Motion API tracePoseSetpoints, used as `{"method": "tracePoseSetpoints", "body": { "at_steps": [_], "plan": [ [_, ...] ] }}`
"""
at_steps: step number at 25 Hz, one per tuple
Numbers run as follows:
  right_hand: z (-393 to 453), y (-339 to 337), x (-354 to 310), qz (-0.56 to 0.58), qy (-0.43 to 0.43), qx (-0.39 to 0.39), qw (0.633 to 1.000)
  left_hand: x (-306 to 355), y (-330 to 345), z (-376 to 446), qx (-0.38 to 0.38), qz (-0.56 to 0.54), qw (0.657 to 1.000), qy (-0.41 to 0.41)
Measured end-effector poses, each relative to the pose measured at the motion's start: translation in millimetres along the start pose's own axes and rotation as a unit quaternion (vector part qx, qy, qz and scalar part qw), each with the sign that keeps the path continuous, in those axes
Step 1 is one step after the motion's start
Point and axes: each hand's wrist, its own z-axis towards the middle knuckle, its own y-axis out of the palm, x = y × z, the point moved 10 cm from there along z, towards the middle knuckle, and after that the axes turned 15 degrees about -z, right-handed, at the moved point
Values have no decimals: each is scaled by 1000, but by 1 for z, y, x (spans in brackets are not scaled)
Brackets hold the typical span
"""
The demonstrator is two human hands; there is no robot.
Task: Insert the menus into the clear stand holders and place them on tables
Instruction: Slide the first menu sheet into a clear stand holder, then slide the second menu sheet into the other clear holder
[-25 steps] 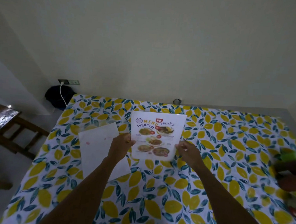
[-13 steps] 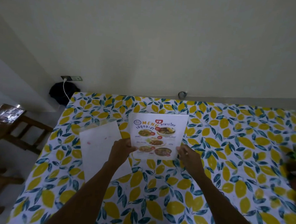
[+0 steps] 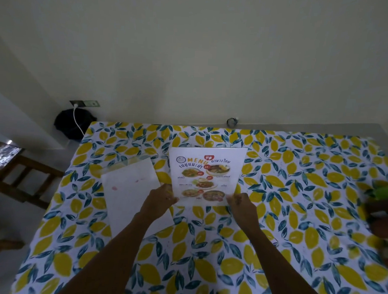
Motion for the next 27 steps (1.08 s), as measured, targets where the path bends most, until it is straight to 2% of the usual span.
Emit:
{"method": "tracePoseSetpoints", "body": {
  "at_steps": [3, 7, 12, 16, 18, 22, 27],
  "plan": [
    [-18, 28, -3, -20, 15, -15, 1000, -34, -13, 0, 1, 10, 999, 47],
    [-39, 73, -32, -39, 27, -39, 998, -99, -42, -3, 17, 16, 997, 72],
    [-64, 137, -94, -83, 27, -69, 994, -155, -105, -48, 4, 27, 1000, 9],
    [-74, 171, -127, -182, 3, -44, 982, -191, -128, -73, -6, 35, 999, -16],
    [-83, 183, -136, -231, 9, -29, 972, -202, -136, -85, 21, -5, 999, -49],
    [-94, 197, -138, -203, 29, -34, 978, -201, -123, -89, 21, -47, 998, -32],
    [-111, 209, -128, -117, 65, -104, 986, -213, -145, -111, 91, -55, 994, 6]
  ]
}}
